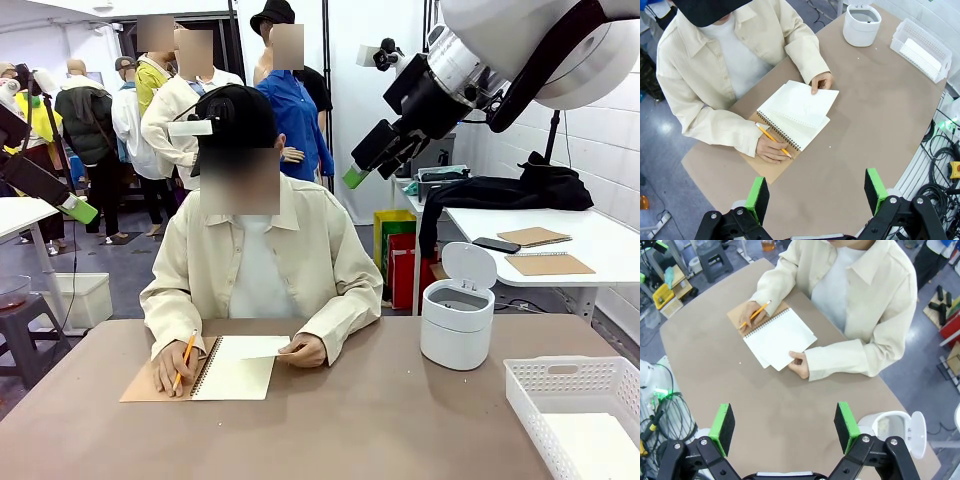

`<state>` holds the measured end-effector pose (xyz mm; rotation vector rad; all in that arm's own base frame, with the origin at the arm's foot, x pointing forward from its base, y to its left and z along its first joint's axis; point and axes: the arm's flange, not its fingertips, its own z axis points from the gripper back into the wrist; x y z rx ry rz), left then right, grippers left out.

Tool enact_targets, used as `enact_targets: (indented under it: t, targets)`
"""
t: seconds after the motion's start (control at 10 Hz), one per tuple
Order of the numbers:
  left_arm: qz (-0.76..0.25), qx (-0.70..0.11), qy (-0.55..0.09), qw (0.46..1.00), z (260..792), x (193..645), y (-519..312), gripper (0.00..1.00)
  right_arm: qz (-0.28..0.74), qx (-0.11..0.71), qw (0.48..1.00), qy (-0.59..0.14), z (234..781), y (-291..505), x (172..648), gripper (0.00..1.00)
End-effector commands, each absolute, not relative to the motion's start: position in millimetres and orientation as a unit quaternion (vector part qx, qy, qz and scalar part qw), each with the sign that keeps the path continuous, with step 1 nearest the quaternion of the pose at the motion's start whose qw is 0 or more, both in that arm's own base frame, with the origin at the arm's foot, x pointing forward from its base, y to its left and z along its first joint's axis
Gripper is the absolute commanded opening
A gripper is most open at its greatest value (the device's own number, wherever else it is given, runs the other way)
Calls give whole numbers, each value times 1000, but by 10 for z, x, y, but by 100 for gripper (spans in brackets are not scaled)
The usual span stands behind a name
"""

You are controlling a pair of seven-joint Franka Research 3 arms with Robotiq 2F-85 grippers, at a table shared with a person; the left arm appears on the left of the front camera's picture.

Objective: Sort the paper based on its condition.
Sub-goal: If a person hands you a paper, place it in the Organizing basket , and if it's crumpled, put it in the Trash can.

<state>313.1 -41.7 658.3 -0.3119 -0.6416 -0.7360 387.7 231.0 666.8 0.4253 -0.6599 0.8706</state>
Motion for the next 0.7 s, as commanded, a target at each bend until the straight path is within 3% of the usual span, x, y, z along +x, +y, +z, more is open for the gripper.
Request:
enact_targets:
  t: [0.0, 0.6]
  targets:
    - [-351, -150, -309, 871, 6587, 3127, -413, 100, 411, 200, 833, -312, 6669, 2313, 3899, 100]
    - [-351, -150, -309, 871, 6587, 3127, -413, 100, 411, 200, 833, -312, 6669, 2313, 3899, 100]
